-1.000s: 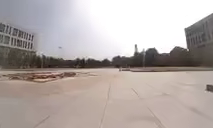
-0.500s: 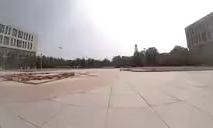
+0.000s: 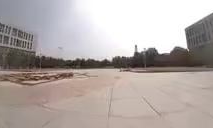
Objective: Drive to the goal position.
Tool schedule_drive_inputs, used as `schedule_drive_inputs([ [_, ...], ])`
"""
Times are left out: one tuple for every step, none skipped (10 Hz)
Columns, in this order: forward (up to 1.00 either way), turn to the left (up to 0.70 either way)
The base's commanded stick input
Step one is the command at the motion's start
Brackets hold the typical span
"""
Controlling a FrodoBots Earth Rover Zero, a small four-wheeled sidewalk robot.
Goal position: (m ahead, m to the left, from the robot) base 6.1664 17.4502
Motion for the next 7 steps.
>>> schedule_drive_inputs([
  [0.70, 0.00],
  [0.70, 0.00],
  [0.70, 0.00],
  [0.70, 0.00],
  [0.70, 0.00],
  [0.70, 0.17],
  [0.70, 0.29],
])
